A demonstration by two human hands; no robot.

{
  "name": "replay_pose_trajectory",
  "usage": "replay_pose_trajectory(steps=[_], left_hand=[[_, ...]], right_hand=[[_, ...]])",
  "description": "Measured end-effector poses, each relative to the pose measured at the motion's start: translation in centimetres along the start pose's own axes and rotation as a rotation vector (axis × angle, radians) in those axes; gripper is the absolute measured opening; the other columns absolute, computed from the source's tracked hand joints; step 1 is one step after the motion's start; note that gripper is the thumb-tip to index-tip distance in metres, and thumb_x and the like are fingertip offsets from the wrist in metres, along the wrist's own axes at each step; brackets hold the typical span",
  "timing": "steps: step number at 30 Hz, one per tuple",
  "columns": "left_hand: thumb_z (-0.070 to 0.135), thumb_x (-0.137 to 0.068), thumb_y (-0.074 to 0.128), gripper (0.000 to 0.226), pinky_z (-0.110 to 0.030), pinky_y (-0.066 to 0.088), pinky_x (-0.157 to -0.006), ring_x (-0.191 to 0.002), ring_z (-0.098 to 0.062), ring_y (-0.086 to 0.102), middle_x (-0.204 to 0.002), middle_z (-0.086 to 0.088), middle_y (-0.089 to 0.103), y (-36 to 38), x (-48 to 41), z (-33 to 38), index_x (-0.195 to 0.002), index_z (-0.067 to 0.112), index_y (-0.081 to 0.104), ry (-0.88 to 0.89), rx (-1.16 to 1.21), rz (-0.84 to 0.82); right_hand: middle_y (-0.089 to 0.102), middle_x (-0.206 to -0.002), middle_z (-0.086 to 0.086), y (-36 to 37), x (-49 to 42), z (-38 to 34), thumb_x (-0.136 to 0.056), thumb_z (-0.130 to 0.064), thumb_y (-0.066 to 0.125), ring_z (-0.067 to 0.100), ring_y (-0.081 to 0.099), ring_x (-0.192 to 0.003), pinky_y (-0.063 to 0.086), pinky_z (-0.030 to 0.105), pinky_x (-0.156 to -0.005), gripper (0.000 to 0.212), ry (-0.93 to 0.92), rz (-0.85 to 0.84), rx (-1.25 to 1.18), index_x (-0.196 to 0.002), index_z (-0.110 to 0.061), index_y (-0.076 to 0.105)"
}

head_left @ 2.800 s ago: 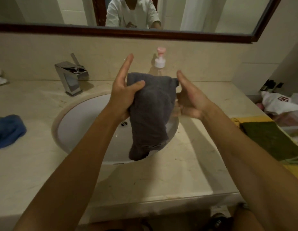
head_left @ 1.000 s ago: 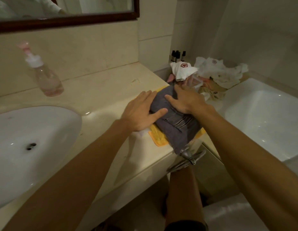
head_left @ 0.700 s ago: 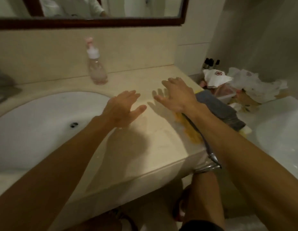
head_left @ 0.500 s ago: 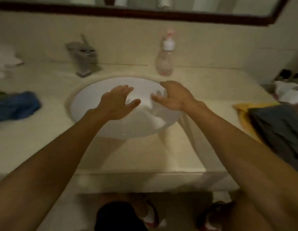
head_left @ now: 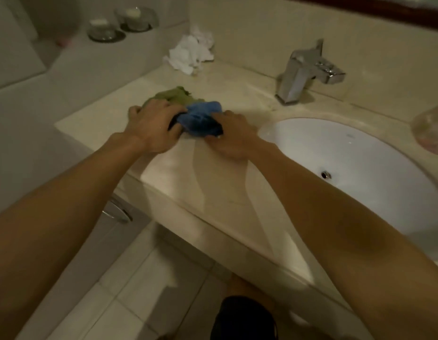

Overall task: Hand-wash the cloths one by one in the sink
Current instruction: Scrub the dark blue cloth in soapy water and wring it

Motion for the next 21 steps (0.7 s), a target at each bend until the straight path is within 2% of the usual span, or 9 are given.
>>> replay_pose_trajectory(steps=[2, 4, 7, 10, 12, 14, 15, 18, 21], left_hand=[[0.046, -0.089, 0.042, 0.037, -0.050, 0.042, -0.085, -0.104, -0.036, 0.060, -0.111, -0.007, 0.067, -0.7, -0.2, -0.2, -0.118, 0.034, 0.062, -0.020, 0.017, 0.075], [0.043, -0.090, 0.040, 0.035, -0.049, 0.049, -0.082, -0.098, -0.038, 0.063, -0.104, -0.010, 0.070, -1.6, -0.3, -0.2, -0.111, 0.030, 0.064, -0.043, 0.113, 0.144], [0.039, -0.092, 0.041, 0.025, -0.046, 0.050, -0.078, -0.095, -0.037, 0.062, -0.100, -0.008, 0.070, -3.5, -1.0, -0.1, -0.101, 0.030, 0.062, -0.094, 0.255, 0.225], [0.033, -0.095, 0.045, 0.022, -0.042, 0.053, -0.078, -0.089, -0.029, 0.062, -0.095, -0.005, 0.069, -6.1, -2.2, 2.2, -0.099, 0.023, 0.064, -0.094, 0.359, 0.306], [0.028, -0.097, 0.047, 0.021, -0.033, 0.051, -0.076, -0.086, -0.020, 0.060, -0.093, -0.002, 0.067, -7.5, -3.4, 4.6, -0.099, 0.018, 0.065, -0.049, 0.448, 0.343], [0.023, -0.096, 0.047, 0.020, -0.015, 0.043, -0.066, -0.081, -0.014, 0.057, -0.090, -0.004, 0.066, -8.5, -4.3, 7.4, -0.097, 0.013, 0.065, 0.007, 0.513, 0.349], [0.022, -0.096, 0.047, 0.021, -0.012, 0.040, -0.063, -0.080, -0.012, 0.056, -0.090, -0.004, 0.066, -8.8, -4.7, 8.9, -0.096, 0.012, 0.065, 0.043, 0.552, 0.345], [0.021, -0.095, 0.050, 0.020, -0.020, 0.045, -0.067, -0.082, -0.012, 0.059, -0.091, -0.003, 0.068, -8.7, -5.3, 14.5, -0.096, 0.013, 0.068, 0.117, 0.672, 0.318], [0.022, -0.095, 0.055, 0.016, -0.032, 0.050, -0.074, -0.083, -0.014, 0.061, -0.092, -0.002, 0.068, -7.0, -6.4, 20.6, -0.096, 0.016, 0.070, 0.144, 0.779, 0.221]], right_hand=[[0.062, -0.119, 0.014, -0.1, -1.1, 0.8, -0.098, -0.041, 0.056, 0.036, 0.059, -0.108, 0.051, 0.048, -0.095, 0.034, 0.060, 0.080, 0.021, -0.122, -0.019, 0.064], [0.065, -0.094, 0.012, -1.0, -1.1, 1.7, -0.096, -0.028, 0.059, 0.032, 0.062, -0.089, 0.053, 0.040, -0.079, 0.014, 0.095, 0.176, -0.092, -0.092, -0.016, 0.065], [0.055, -0.072, -0.003, -3.2, -0.3, 2.5, -0.097, -0.016, 0.061, 0.011, 0.053, -0.067, 0.041, 0.022, -0.062, 0.016, 0.091, 0.306, -0.417, -0.081, -0.017, 0.059], [0.053, -0.072, -0.004, -6.6, 1.0, 2.7, -0.099, -0.011, 0.058, 0.007, 0.049, -0.064, 0.040, 0.019, -0.058, 0.021, 0.095, 0.423, -0.686, -0.078, -0.017, 0.054], [0.051, -0.076, 0.004, -9.1, 2.2, 3.2, -0.100, -0.010, 0.056, 0.011, 0.049, -0.066, 0.042, 0.019, -0.058, 0.023, 0.101, 0.473, -0.799, -0.079, -0.017, 0.050], [0.053, -0.084, 0.012, -11.6, 4.0, 4.2, -0.101, -0.014, 0.056, 0.020, 0.054, -0.075, 0.048, 0.033, -0.062, 0.017, 0.103, 0.506, -0.889, -0.084, -0.016, 0.052], [0.059, -0.088, 0.011, -12.7, 5.0, 5.1, -0.101, -0.017, 0.056, 0.022, 0.058, -0.078, 0.054, 0.039, -0.064, 0.011, 0.120, 0.518, -0.931, -0.091, -0.014, 0.056], [0.072, -0.097, 0.005, -15.9, 9.2, 8.9, -0.102, -0.020, 0.058, 0.020, 0.071, -0.086, 0.061, 0.040, -0.073, 0.007, 0.224, 0.580, -0.960, -0.098, -0.017, 0.063], [0.072, -0.096, 0.015, -18.2, 13.7, 13.7, -0.098, -0.014, 0.060, 0.026, 0.072, -0.088, 0.060, 0.041, -0.077, 0.007, 0.278, 0.625, -0.907, -0.097, -0.010, 0.066]])
Point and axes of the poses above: each hand's wrist, its own x-axis away from the middle knuckle, its own y-axis out of the palm, z = x × y, the point moved 5 cm from there along -x, towards the middle knuckle
